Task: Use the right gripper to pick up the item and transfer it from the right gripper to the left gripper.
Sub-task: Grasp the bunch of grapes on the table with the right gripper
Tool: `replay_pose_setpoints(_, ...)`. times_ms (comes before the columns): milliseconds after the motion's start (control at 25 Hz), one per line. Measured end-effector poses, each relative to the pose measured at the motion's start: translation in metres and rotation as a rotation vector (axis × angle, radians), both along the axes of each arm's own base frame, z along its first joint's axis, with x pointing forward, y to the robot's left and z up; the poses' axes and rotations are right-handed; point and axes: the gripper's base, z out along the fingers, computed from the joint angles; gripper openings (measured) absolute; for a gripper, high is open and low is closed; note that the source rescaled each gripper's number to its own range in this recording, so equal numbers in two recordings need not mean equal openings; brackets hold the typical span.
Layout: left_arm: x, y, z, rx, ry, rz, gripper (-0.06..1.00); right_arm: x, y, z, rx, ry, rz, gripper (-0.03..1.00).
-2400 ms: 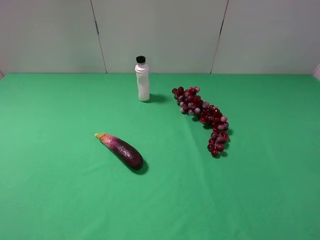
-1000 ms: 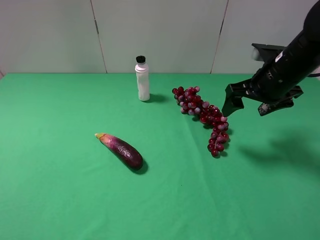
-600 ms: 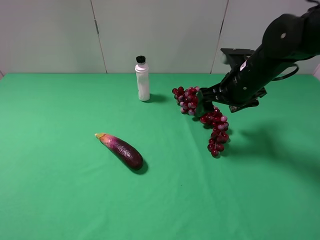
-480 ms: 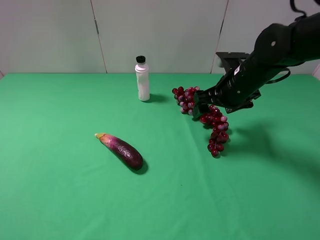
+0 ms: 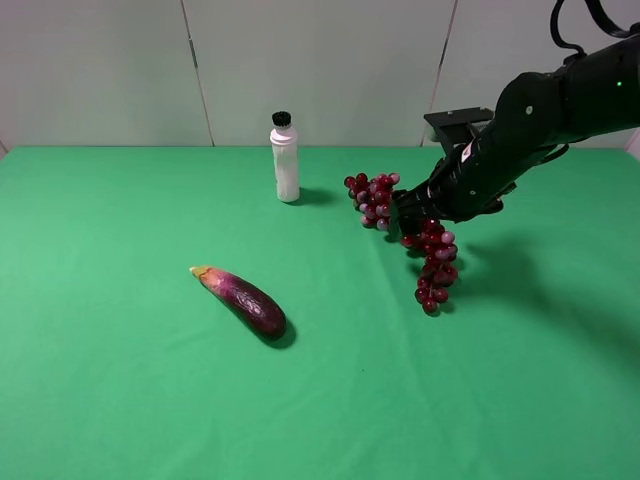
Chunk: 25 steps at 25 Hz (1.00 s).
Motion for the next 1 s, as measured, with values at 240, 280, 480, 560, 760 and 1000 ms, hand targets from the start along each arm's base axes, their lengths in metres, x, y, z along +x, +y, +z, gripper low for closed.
replay_pose_setpoints(240, 0.000, 0.000, 0.000, 0.000, 0.000, 0.000, 0.85, 0.006, 0.001, -0.021, -0.032, 0.000, 0.031, 1.00)
replay_pose_setpoints(280, 0.000, 0.000, 0.000, 0.000, 0.000, 0.000, 0.85, 0.007, 0.002, -0.024, -0.037, -0.004, 0.039, 1.00)
replay_pose_setpoints(480, 0.000, 0.000, 0.000, 0.000, 0.000, 0.000, 0.85, 0.010, 0.002, -0.035, -0.062, -0.009, 0.071, 1.00)
replay_pose_setpoints(560, 0.000, 0.000, 0.000, 0.000, 0.000, 0.000, 0.85, 0.010, 0.002, -0.040, -0.067, 0.002, 0.073, 1.00)
replay_pose_setpoints(760, 0.000, 0.000, 0.000, 0.000, 0.000, 0.000, 0.85, 0.011, 0.002, -0.043, -0.070, 0.008, 0.075, 0.48)
replay_pose_setpoints(1000, 0.000, 0.000, 0.000, 0.000, 0.000, 0.000, 0.85, 0.010, 0.002, -0.043, -0.071, 0.011, 0.075, 0.06)
